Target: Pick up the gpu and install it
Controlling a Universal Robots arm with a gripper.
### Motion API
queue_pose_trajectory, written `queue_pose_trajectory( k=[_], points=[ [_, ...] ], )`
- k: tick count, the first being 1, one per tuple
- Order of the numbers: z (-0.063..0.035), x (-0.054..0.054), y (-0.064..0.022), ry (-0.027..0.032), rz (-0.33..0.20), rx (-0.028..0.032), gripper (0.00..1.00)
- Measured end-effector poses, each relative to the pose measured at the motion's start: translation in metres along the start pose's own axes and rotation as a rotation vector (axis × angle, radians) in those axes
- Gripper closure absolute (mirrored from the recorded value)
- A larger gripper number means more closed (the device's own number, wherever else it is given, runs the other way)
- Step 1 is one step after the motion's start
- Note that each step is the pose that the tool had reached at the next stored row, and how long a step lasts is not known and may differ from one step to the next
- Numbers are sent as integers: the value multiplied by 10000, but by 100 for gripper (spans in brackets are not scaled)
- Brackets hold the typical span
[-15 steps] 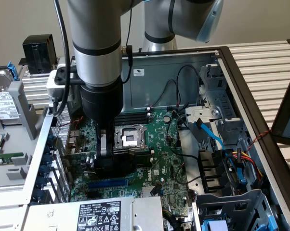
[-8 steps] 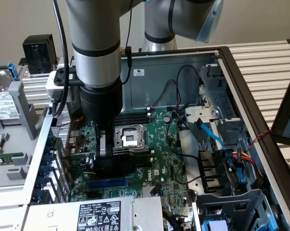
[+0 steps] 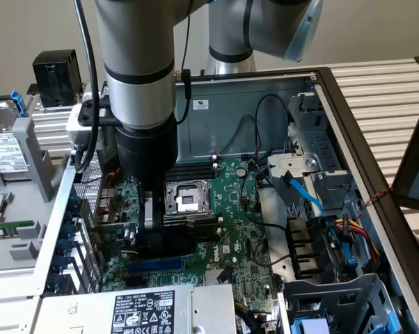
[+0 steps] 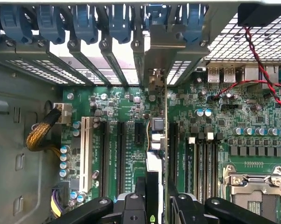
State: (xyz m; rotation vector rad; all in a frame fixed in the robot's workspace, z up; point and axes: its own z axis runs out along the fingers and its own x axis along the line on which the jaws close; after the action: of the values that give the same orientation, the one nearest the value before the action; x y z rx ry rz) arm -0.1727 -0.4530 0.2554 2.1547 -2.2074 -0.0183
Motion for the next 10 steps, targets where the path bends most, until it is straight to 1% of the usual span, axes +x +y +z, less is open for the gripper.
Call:
queue_pose_trajectory(
  k=[6, 10],
  points=[
    [0, 13, -4, -2, 38, -1, 73],
    [2, 5, 3, -4, 66, 31, 73]
  ],
)
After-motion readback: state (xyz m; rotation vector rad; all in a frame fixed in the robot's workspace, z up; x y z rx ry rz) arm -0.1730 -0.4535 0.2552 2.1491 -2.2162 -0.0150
